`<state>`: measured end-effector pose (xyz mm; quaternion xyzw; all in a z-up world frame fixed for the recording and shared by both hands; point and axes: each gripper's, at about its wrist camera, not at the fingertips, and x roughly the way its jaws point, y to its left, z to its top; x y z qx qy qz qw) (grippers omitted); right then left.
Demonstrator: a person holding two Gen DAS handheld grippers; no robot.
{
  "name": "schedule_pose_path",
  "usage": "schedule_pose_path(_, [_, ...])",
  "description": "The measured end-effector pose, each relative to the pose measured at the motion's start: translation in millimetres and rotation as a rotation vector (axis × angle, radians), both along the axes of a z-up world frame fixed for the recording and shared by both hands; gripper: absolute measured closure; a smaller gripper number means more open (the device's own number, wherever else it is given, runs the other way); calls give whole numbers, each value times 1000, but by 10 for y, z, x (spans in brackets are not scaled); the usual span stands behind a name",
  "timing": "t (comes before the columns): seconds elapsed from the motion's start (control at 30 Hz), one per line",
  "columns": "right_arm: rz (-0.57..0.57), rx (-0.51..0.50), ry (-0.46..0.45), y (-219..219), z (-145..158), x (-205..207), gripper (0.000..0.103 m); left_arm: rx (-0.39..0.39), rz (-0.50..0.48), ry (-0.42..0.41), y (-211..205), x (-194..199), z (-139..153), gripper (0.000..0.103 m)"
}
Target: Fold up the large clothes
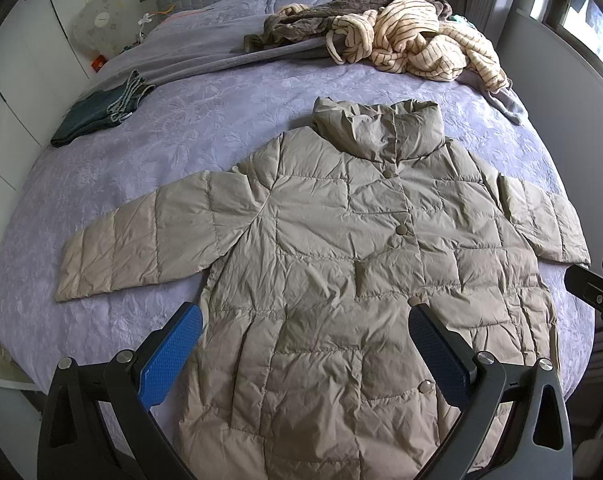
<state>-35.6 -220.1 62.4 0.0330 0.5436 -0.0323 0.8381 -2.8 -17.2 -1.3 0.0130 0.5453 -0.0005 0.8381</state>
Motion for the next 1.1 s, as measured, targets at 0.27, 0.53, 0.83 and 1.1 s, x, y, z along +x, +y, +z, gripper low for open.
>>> schedule_pose_path(0.27, [0,0,0,2,4,-2,0,0,1,1,-3,3,-4,0])
schedule_pose_path(0.53, [1,0,-1,1,2,-4,0,0,-1,1,-3,6,1,0])
schedule_pose_path(0.83, [0,0,-1,2,1,-7,0,1,0,2,-2,7,6,0])
schedule_pose_path(1.1, [0,0,-1,6,9,-8,0,0,0,2,-2,8,6,0])
